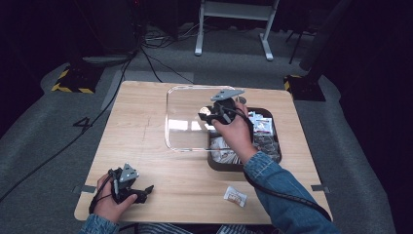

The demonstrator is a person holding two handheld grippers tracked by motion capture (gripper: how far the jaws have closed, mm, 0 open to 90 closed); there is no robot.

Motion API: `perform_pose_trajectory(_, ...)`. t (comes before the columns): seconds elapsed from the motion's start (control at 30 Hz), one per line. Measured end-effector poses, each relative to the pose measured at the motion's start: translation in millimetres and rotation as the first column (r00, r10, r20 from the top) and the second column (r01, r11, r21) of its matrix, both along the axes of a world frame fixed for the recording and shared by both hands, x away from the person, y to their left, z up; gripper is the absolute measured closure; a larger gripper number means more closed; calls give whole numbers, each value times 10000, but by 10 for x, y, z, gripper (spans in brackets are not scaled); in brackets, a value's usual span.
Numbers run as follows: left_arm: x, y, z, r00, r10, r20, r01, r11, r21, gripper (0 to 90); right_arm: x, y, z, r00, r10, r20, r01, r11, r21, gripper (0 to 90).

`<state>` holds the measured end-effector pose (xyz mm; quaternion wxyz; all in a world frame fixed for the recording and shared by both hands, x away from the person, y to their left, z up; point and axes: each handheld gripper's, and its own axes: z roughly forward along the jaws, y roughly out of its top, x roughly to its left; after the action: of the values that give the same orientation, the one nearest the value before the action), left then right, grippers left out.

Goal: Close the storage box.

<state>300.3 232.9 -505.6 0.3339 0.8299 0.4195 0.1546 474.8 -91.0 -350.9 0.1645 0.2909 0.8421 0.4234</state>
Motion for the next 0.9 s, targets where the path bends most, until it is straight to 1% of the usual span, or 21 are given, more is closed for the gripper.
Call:
perform_pose_trajectory(0.07, -2, -2, -1, 10000, 25, -16, -25, 10000, -19, 104, -5, -131, 34, 9998, -180, 31, 180, 9998, -11, 585)
perform_pose_trajectory(0.2, -2, -2, -1, 10000, 26, -16, -26, 10000, -21, 104, -9, -318, 64, 9991, -428, 10, 428, 9991, -27, 585)
perform_pose_trajectory(0.33, 0, 1, 0, 10000, 1, -4, -1, 10000, -12, 104, -24, -502, 86, 9978, -655, -92, 656, 9978, 130, 585)
perform_pose_trajectory(0.53, 1, 0, -1, 10000, 11, -33, -11, 10000, -57, 104, -66, -768, 122, 9954, -952, -86, 953, 9954, 112, 584)
perform_pose_trajectory(0.77, 2, 1, -1, 10000, 10, -43, -11, 10000, -60, 103, -93, -985, 143, 9917, -1276, -139, 1279, 9917, 159, 585)
perform_pose_trajectory(0.9, 3, 1, -1, 10000, 7, -37, -7, 10000, -57, 103, -118, -1071, 139, 9914, -1297, -163, 1299, 9914, 149, 585)
